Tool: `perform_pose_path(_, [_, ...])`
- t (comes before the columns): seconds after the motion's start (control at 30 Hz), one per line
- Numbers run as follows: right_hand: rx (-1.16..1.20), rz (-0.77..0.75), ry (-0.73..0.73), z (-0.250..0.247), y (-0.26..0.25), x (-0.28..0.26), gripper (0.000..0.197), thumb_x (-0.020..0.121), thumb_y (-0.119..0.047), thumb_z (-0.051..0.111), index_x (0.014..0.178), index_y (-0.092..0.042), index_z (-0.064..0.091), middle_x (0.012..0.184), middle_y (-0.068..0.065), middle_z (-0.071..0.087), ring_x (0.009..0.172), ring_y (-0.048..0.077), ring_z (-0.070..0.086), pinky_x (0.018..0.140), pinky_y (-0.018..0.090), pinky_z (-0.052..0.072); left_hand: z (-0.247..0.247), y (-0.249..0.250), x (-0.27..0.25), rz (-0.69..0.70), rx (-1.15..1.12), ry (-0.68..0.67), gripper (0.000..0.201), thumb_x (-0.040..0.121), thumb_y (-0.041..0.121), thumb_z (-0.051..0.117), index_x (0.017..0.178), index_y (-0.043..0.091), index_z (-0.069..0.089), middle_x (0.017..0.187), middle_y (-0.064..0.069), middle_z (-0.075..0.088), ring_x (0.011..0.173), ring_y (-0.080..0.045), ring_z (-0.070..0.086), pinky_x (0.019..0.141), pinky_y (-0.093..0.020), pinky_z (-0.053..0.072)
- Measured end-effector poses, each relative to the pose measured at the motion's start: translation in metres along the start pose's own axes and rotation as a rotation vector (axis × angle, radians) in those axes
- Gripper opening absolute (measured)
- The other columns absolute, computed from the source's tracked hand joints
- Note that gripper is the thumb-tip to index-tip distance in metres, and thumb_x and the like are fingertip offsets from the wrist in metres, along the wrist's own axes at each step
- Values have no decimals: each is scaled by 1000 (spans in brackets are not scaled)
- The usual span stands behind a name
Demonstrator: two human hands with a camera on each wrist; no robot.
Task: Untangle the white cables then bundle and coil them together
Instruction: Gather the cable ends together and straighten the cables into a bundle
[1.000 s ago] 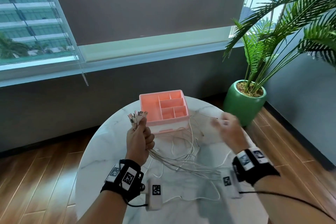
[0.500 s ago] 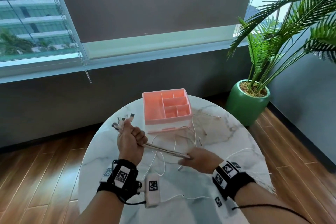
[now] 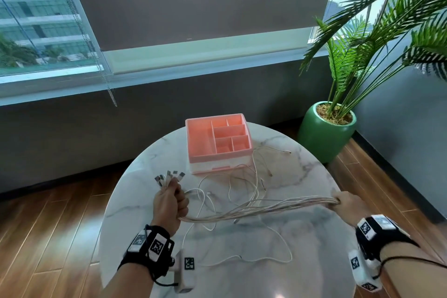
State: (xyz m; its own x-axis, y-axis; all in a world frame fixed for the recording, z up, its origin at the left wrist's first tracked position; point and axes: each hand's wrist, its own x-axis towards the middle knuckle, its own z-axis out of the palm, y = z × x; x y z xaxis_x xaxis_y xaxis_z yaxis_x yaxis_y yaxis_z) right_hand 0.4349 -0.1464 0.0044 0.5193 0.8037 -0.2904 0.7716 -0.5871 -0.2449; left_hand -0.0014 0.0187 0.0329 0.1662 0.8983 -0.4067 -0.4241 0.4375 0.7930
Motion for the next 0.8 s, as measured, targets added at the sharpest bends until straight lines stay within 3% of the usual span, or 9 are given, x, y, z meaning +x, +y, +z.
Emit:
perform_pose_path(0.13, [9,36,-18,10,-5,-7,36,93,-45,62,73,-16,56,86,13,68,82,34,63,63,37,39,-4,-7,-4,-31,71,11,41,107,29,41,67,22,36,50,6,23,36,-5,16,38,-10,15])
perform_pose_path(0.2, [-19,50,-125,29,-7,-14,37,94,-41,62,66,-18,53,92,13,66,81,28,63,63,33,37,-8,-2,-5,-19,99,26,42,108,28,41,67,22,35,49,7,23,35,-5,16,39,-9,15])
perform_pose_path(0.27, [-96,50,-273,50,-8,-19,34,93,-39,60,65,-23,48,95,10,67,96,27,67,69,26,37,-12,3,-5,-4,102,41,42,108,30,41,67,22,34,49,7,24,36,-6,16,39,-9,16])
perform_pose_path(0.33, [-170,28,-374,57,-16,-20,30,81,-47,59,65,-26,44,100,7,71,104,25,67,71,23,38,-15,6,-5,10,105,54,42,107,31,42,67,23,35,50,6,24,37,-6,16,39,-10,17])
perform_pose_path(0.4, [-243,9,-455,47,-33,-19,39,64,-61,63,67,-25,48,87,-3,67,97,20,69,69,22,42,-16,7,-5,16,111,63,42,107,32,42,66,23,35,51,6,24,37,-6,16,39,-10,17])
perform_pose_path(0.53, [-334,-93,-524,12,-104,-14,60,59,-71,78,79,-18,59,76,-4,60,77,19,61,71,27,46,-15,5,-6,19,133,68,43,107,32,43,66,22,35,50,5,24,36,-6,16,38,-11,16])
perform_pose_path(0.6, [-255,-189,-427,7,-145,-12,54,64,-69,74,71,-18,58,69,-5,61,67,15,60,68,29,48,-15,3,-7,11,136,69,43,107,32,44,66,22,35,50,5,25,36,-6,16,38,-12,16])
perform_pose_path(0.7, [46,-330,-333,16,-211,-18,41,84,-49,67,58,-21,50,55,-4,48,49,13,44,58,29,39,-15,3,-10,9,130,71,42,106,31,44,66,21,36,49,5,27,35,-6,17,38,-12,17])
perform_pose_path(0.8, [263,-327,-335,45,-259,-22,34,93,-38,60,67,-16,60,62,1,51,54,14,45,59,29,38,-14,4,-13,12,127,48,43,106,32,44,66,20,36,50,5,26,36,-6,17,39,-11,17])
